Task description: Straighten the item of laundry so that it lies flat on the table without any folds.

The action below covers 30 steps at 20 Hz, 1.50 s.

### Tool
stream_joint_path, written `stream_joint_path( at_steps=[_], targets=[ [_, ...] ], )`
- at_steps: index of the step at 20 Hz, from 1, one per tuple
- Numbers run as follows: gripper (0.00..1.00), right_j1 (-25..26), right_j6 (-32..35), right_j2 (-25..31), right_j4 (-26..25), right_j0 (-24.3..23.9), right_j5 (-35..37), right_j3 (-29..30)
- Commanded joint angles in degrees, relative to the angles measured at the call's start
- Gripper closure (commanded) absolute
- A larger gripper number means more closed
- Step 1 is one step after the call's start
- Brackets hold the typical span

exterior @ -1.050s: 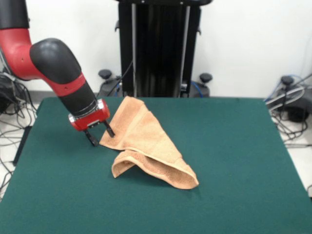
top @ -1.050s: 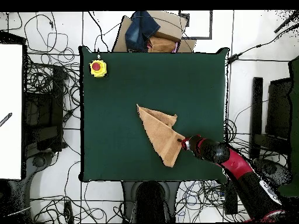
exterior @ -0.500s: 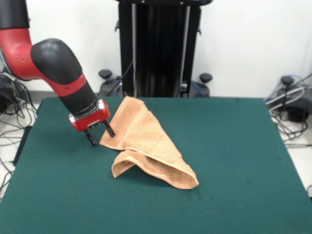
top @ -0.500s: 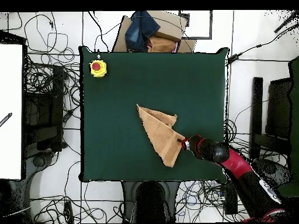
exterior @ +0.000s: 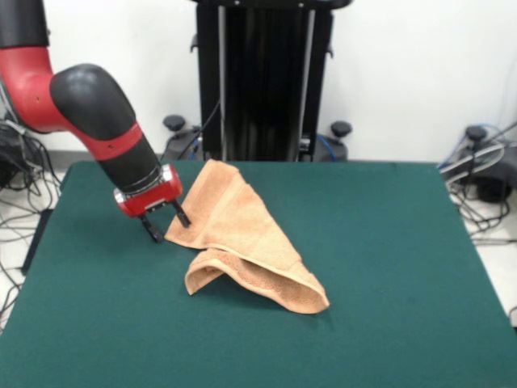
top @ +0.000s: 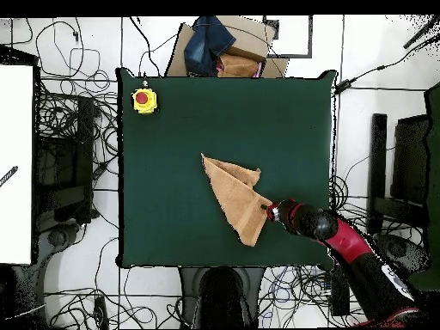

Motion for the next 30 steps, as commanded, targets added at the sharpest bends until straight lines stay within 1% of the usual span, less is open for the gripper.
stream_joint_path(
  at_steps=[1, 4, 6, 15, 18, 20, 21, 23, 25, 30],
  targets=[
    [0.00, -0.05, 10.35, -7.97, 0.79, 3.64, 1.67, -2.70],
    [0.00, -2.09, 10.19, -9.50, 0.77, 4.11, 2.90, -1.02],
    [0.00, -2.60, 10.09, -9.92, 0.85, 4.22, 3.14, -0.67],
    [0.00, -2.67, 10.43, -11.40, 1.97, 4.74, 1.65, 0.38],
    [0.00, -1.23, 9.82, -10.51, 1.95, 4.17, -0.58, 0.37],
    [0.00, 0.82, 8.20, -8.12, 1.89, 2.07, -3.08, 0.54],
    [0.00, 2.36, 6.56, -6.44, 1.50, 0.58, -4.41, 0.43],
    [0.00, 4.80, 3.43, -4.72, 0.00, -0.71, -5.86, -0.24],
    [0.00, 5.61, 1.61, -4.02, -1.37, -1.74, -6.59, 0.18],
    [0.00, 5.91, 4.84, -4.33, -0.22, -2.19, -7.36, 0.71]
  ],
)
